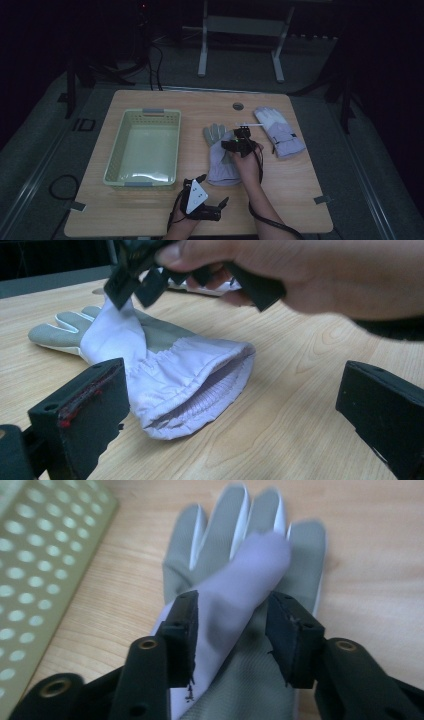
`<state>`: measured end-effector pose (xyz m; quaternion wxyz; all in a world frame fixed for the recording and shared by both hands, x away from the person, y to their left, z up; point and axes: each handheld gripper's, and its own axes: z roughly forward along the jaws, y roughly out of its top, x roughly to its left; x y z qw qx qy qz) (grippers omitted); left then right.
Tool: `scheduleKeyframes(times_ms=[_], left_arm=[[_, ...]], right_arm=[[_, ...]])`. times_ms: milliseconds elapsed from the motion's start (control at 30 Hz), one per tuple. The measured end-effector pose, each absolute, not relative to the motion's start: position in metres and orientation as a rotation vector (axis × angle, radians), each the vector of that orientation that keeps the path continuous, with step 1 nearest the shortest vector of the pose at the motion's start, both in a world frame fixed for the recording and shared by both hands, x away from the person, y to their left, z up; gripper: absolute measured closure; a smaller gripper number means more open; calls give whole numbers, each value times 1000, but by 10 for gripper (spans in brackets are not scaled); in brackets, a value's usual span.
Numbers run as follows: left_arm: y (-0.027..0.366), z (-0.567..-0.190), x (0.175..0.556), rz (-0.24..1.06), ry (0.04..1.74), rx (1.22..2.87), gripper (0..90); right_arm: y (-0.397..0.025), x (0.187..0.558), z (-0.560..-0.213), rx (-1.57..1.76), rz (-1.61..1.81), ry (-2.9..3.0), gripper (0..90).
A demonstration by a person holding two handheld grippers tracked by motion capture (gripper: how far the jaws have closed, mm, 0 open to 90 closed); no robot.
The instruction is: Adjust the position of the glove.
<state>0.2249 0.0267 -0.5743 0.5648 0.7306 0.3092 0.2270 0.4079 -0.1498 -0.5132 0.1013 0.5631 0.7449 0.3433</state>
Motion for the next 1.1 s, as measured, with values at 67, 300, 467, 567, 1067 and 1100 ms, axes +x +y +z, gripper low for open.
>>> scheduleKeyframes(times_ms=[67,300,467,567,1067,1100], left_arm=[[27,-574,225,534,727,1719,10],[27,-574,225,532,729,1717,10],[26,-574,225,533,727,1718,10],[27,-574,225,530,727,1718,10],[26,-574,225,520,717,1720,10],[26,-574,225,519,718,1721,10]], right_arm=[[-153,407,-508,1555,1004,2220,405],[-168,409,-497,1555,1051,2302,199],[-188,409,-489,1420,1109,2353,135],[-199,407,-483,1354,1106,2340,147],[-261,406,-460,1323,1151,2328,118],[-266,406,-458,1320,1141,2320,118]])
